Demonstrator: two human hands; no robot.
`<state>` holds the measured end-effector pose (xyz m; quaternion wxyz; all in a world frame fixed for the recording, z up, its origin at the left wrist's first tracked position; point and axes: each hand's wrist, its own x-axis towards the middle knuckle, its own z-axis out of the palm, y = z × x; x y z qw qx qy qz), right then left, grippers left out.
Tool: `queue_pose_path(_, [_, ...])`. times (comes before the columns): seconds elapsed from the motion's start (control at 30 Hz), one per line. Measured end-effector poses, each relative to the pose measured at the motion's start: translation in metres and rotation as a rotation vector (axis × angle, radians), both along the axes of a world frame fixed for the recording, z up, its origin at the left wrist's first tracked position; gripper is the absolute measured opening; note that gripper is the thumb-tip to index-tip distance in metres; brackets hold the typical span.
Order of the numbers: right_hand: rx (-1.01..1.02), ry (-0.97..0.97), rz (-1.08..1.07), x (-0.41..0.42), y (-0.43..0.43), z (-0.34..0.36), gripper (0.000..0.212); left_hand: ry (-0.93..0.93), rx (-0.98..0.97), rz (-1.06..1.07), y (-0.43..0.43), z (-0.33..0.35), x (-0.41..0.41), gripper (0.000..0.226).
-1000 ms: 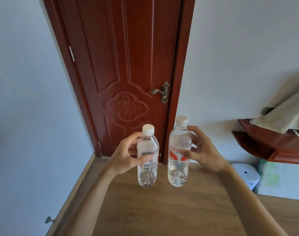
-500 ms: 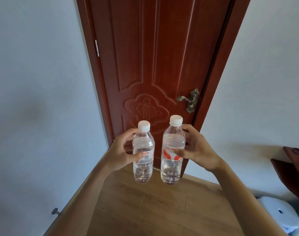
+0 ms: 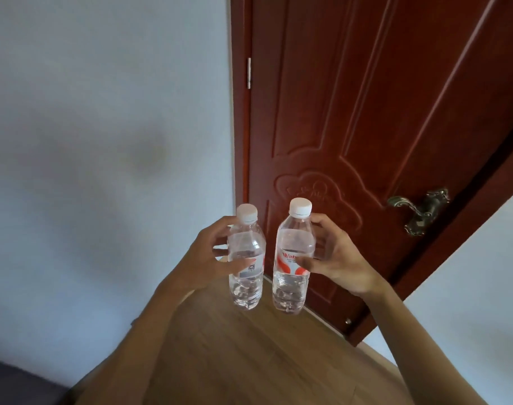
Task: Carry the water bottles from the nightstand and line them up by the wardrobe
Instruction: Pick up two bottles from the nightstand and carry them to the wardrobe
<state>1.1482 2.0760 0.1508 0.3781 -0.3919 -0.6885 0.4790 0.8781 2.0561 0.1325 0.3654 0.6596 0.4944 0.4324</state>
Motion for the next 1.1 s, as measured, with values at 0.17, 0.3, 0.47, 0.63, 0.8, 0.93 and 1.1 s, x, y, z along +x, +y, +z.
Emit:
queue_pose_path(0.17, [-0.029,-0.013,0.109,-0.048,0.046,-0.011,0.063,-0.003,-0.005,0.100,0.015,-0.004,-0.041,0.058])
queue_pose_path(0.3, [-0.021,-0.037,0.168,-0.090,0.078,-0.015,0.063,0.005,-0.017,0.165,0.036,-0.009,-0.078,0.056])
queue_pose_path(0.47, [-0.003,-0.034,0.230,-0.143,0.121,-0.007,0.064,0.006,0.017,0.232,0.066,-0.009,-0.129,0.060])
queue_pose_path(0.63, [0.008,-0.035,0.289,-0.197,0.154,0.001,0.065,0.011,0.038,0.313,0.077,-0.006,-0.177,0.059])
queue_pose_path(0.8, [0.016,-0.051,0.395,-0.256,0.170,0.005,0.066,0.012,0.041,0.421,0.063,-0.007,-0.224,0.058])
queue_pose_path(0.93, [0.027,-0.094,0.508,-0.307,0.180,0.003,0.064,0.015,0.036,0.539,0.043,-0.008,-0.260,0.060])
queue_pose_path(1.1, [0.039,-0.133,0.664,-0.371,0.186,-0.001,0.066,0.022,0.013,0.690,0.015,-0.013,-0.298,0.063])
